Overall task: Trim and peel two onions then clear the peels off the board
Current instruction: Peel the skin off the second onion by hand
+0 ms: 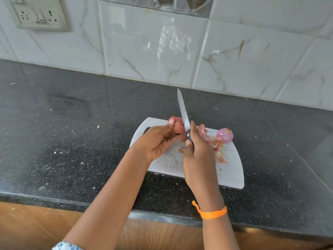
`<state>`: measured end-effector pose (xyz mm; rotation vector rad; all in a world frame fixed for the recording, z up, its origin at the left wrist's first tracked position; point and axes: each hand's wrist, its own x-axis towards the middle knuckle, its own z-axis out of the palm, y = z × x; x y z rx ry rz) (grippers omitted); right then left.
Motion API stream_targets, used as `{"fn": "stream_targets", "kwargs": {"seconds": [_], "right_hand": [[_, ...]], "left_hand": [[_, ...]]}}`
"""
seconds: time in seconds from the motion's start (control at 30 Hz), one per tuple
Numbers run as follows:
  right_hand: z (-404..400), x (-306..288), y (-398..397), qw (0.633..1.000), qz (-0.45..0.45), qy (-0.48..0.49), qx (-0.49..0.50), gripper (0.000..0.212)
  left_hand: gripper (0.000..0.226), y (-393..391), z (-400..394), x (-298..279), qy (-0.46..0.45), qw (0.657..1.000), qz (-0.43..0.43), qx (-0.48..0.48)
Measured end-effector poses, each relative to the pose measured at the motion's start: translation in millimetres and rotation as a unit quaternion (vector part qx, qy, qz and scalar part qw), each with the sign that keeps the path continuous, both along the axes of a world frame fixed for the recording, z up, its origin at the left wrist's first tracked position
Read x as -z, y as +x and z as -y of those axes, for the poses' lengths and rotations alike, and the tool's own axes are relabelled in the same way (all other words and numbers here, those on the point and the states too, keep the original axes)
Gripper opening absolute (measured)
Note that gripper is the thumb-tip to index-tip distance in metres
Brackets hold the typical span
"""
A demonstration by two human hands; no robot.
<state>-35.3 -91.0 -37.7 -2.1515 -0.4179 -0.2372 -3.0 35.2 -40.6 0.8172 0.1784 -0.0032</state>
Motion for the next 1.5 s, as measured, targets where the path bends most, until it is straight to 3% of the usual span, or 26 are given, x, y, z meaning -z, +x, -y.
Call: {"fn": "stream_targets", "kwargs": {"seconds": [0.23, 0.5, 0.67, 0.9, 1.0, 1.1, 1.37, 1.5], "right_hand": [[7.9, -2.9, -29.4, 0.996, -0.032, -0.078, 0.007, 0.054], [33.5, -33.2, -18.8, 0.989, -0.073, -0.128, -0.002, 0.051], [16.4, -9.6, -23.8, 0.998, -0.035, -0.057, -0.006, 0.052], [-1.8, 10.7, -32.0, 0.997, -0.01, -0.07, -0.013, 0.061], [4.8, 4.7, -32.6, 0.998, -0.016, -0.056, -0.027, 0.059], [17.5, -5.4, -20.9, 0.997, 0.024, -0.072, 0.023, 0.055], [31.2, 1.7, 26.8, 0.966, -0.005, -0.251, 0.066, 0.054], [30.2, -5.3, 34.1, 0.952, 0.028, -0.298, 0.065, 0.036]], "left_hand": [[0.019, 3.8, -0.6, 4.5, 0.01, 0.999, -0.013, -0.036], [0.028, -0.3, 0.1, 2.9, 0.178, 0.982, 0.058, 0.022], [0.023, 0.0, 2.7, 1.2, 0.077, 0.997, 0.027, 0.0], [0.03, 3.6, -0.5, 1.5, -0.057, 0.997, -0.043, -0.007], [0.029, 6.5, -1.0, 2.0, -0.046, 0.998, -0.043, -0.028], [0.021, 6.1, -0.2, 0.7, -0.031, 0.998, -0.043, -0.041], [0.025, 2.8, 2.6, -4.7, -0.02, 0.999, -0.033, -0.033], [0.027, 2.8, 1.6, -3.2, 0.013, 0.999, -0.03, -0.028]]}}
